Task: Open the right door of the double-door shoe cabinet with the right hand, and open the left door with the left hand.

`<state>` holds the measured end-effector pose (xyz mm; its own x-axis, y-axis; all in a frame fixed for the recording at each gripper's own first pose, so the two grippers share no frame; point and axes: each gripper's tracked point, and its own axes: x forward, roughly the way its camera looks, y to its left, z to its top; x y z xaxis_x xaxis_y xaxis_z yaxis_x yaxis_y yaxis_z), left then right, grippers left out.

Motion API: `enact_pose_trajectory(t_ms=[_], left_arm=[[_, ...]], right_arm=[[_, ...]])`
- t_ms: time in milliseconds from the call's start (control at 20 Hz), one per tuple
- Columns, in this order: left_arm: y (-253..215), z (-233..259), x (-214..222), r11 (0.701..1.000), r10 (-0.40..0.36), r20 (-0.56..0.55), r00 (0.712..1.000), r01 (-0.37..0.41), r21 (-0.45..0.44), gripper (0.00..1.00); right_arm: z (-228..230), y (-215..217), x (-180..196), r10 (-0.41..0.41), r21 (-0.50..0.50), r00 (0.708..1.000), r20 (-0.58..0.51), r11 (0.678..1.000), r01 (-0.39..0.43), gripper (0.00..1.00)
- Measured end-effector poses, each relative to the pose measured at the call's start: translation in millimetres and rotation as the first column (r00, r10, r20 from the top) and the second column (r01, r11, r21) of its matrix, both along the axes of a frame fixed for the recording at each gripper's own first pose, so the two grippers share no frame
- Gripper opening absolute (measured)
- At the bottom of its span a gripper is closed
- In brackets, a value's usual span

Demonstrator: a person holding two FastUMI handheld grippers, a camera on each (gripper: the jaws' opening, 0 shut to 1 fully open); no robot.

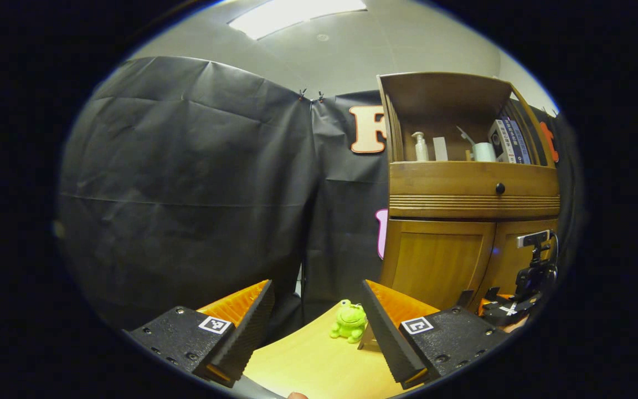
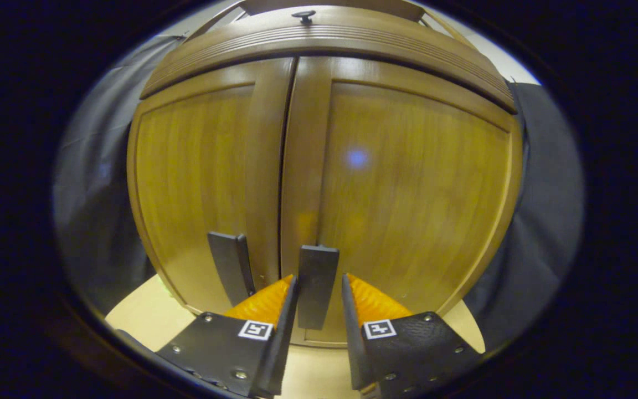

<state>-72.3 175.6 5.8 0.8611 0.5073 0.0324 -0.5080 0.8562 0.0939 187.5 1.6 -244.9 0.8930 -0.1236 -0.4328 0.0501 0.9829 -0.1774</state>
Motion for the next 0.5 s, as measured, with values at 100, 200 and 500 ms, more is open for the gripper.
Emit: enact_pose_trajectory(t_ms=[100,200,500], left_arm=[[2.4,-3.5,-1.6,1.0,0.005,-0.005,1.0,-0.005,-0.012,0.92],[3.4,-7.2,-2.5,1.0,0.005,-0.011,1.0,-0.005,-0.018,0.92],[-3.5,-16.1,6.5,0.999,-0.03,-0.024,0.999,0.029,-0.045,0.92]], right_arm=[[-5.2,3.6,1.0,0.011,0.003,1.0,-0.012,1.0,-0.011,0.45],[-11.0,1.6,9.3,-0.006,0.007,1.0,0.0,1.0,0.006,0.41],[-8.5,3.0,1.1,-0.01,0.041,1.0,-0.009,0.999,0.011,0.27]])
